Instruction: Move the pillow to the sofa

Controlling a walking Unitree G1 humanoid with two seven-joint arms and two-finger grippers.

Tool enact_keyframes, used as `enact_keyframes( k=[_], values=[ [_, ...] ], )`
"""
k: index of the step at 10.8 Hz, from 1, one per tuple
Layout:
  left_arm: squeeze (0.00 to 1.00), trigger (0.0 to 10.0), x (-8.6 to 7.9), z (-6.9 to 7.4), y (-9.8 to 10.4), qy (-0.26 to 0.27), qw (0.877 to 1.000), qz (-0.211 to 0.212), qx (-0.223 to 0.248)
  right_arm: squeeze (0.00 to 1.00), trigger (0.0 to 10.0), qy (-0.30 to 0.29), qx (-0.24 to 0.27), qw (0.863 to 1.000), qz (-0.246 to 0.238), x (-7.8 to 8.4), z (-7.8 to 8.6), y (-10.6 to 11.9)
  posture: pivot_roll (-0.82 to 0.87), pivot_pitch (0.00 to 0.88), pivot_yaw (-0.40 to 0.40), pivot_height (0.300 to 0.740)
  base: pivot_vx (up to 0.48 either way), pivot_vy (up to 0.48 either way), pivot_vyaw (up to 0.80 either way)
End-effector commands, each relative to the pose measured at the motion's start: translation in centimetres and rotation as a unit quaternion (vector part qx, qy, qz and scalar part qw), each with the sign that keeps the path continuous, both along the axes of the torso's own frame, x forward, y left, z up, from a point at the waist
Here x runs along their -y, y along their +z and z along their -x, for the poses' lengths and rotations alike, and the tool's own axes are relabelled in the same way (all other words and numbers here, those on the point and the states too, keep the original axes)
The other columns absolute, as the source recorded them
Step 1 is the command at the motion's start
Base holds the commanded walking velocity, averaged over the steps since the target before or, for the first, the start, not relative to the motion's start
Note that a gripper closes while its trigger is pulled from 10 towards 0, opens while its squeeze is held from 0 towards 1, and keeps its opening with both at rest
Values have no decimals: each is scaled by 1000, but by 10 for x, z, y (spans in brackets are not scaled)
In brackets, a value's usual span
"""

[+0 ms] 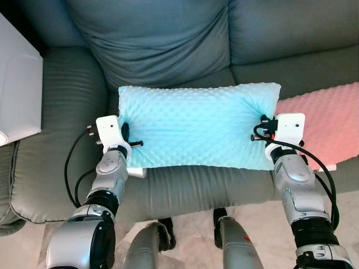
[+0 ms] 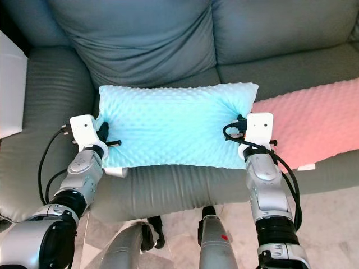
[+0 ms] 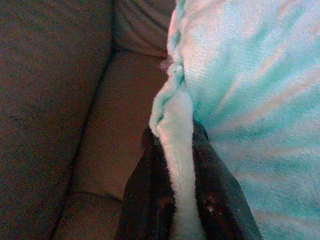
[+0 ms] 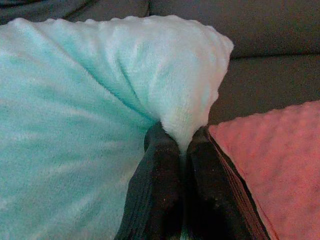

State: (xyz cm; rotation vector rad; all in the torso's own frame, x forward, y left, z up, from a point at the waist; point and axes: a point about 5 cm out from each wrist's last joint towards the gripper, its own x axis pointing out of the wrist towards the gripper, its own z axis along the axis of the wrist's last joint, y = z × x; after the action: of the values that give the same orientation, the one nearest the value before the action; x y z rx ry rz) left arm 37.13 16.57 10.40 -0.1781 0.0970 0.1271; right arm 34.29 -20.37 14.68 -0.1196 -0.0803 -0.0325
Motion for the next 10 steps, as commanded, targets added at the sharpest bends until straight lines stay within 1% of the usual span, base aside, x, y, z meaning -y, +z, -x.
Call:
enact_keyframes(
  k=[1,2,6,9,10],
  values=[
    [776,10000,-17,9,-14,45,999,7,-24,1000,10000,-32,-1,999,-1,12,4,-5,-205,481,169,740,0,0,0],
    [1000,10000,-18,9,-14,55,998,12,-25,1000,10000,-35,4,999,-7,15,4,-5,-202,484,173,740,0,0,0],
    [1000,10000,-21,11,-17,66,997,13,-30,1000,10000,-43,14,999,-7,16,2,-5,-195,479,178,740,0,0,0],
    [1000,10000,-20,13,-22,63,997,23,-36,1000,10000,-45,19,999,-13,11,1,-5,-193,469,179,740,0,0,0],
    [1000,10000,-17,14,-24,56,997,27,-41,1000,10000,-44,17,999,-18,8,2,-8,-194,466,180,740,0,0,0]
  ],
)
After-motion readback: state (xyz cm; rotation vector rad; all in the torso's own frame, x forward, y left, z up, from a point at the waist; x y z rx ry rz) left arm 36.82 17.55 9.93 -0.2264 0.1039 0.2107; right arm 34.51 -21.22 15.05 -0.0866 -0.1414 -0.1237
